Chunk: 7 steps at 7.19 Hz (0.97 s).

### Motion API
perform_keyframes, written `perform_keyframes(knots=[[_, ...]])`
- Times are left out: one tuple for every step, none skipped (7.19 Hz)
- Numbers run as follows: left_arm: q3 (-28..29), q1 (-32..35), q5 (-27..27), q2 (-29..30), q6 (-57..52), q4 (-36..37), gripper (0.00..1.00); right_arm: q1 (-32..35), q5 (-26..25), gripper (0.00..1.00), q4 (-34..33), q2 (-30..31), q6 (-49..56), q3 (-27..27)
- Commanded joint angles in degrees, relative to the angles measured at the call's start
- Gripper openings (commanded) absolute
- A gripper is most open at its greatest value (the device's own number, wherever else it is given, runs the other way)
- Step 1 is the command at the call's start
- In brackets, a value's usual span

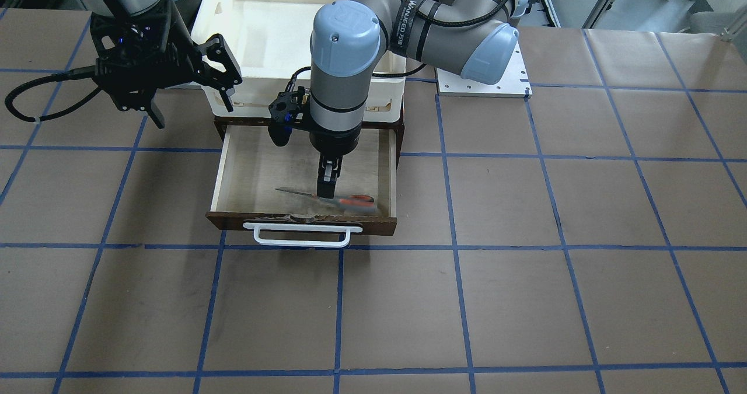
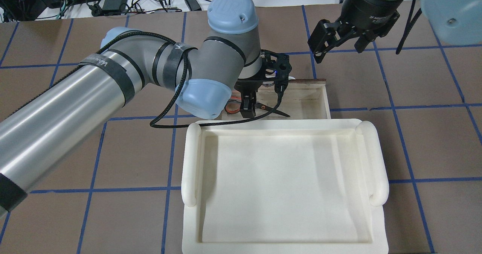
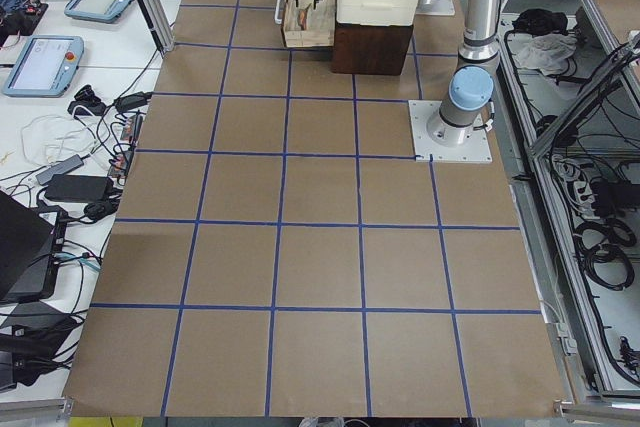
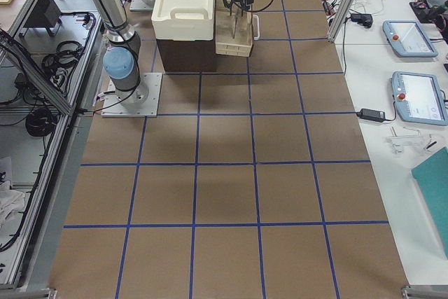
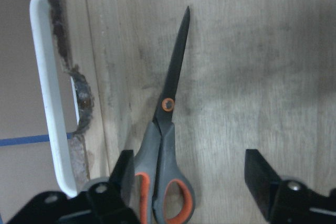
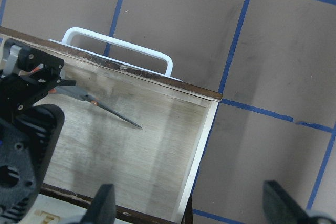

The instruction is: Place scissors in drawer with both arms

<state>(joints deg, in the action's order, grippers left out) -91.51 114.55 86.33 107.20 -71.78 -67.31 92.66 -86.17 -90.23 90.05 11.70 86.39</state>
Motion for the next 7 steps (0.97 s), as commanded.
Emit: perform_keyframes(knots=[[0.4,-1.2,2.0,-2.2,1.6,-0.6,1.00,0.1,-6.2,1.00,0.7,0.0,-2.6,0.0],[0.5,-2.6,2.7,-3.7,1.8,-0.8,1.00,0.1,-5.7,1.00,0.6,0.0,-3.2,0.0],[0.5,-4.7,2.7,-4.9,2.3,-0.8,1.00,0.1,-5.7,1.00,1.1,0.4,-4.5,0.0],[0.5,-7.9,2.6,-5.5,5.7,-0.8,1.00,0.1,-5.6,1.00,1.4,0.9,-5.1,0.0],[0.6,-9.9,1.9,-6.7,12.2,-0.8,1.00,-0.2,-3.8,1.00,1.4,1.0,-5.2,0.0],[1.2,-12.7,1.7,-7.5,19.1,-0.5,1.00,-0.2,-2.5,1.00,1.5,1.2,-5.6,0.0],[1.4,-16.2,1.5,-8.4,25.5,-0.5,1.00,-0.2,-2.7,1.00,1.3,1.3,-5.8,0.0]])
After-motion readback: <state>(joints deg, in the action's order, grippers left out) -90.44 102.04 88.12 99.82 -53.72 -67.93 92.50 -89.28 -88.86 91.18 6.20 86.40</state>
